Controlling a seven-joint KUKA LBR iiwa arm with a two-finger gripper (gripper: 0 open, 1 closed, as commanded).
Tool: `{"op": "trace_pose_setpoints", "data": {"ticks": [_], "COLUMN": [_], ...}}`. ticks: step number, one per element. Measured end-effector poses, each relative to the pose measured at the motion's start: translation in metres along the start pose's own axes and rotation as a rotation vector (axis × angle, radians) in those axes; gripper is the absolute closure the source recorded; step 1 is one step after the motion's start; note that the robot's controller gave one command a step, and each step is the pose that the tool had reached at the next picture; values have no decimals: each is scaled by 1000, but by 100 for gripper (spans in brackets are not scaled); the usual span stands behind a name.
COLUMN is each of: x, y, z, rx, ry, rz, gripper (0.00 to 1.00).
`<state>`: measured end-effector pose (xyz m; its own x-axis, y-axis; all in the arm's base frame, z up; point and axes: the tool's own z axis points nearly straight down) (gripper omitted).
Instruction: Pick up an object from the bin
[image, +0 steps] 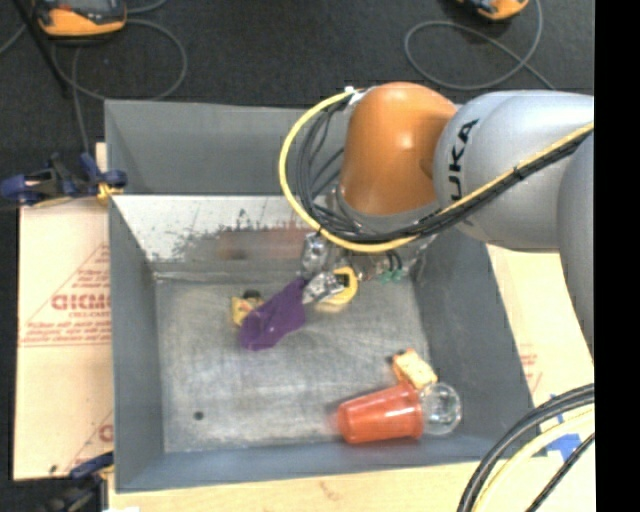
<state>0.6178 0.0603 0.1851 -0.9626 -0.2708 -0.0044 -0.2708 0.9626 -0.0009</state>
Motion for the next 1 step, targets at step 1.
{"op": "trace_pose_setpoints", "data": {"ticks": [1], "x": [-6], "y": [4], "z": [-32], "rx": [-1], "ry": [7], "rz": [-55], "gripper": [100]}}
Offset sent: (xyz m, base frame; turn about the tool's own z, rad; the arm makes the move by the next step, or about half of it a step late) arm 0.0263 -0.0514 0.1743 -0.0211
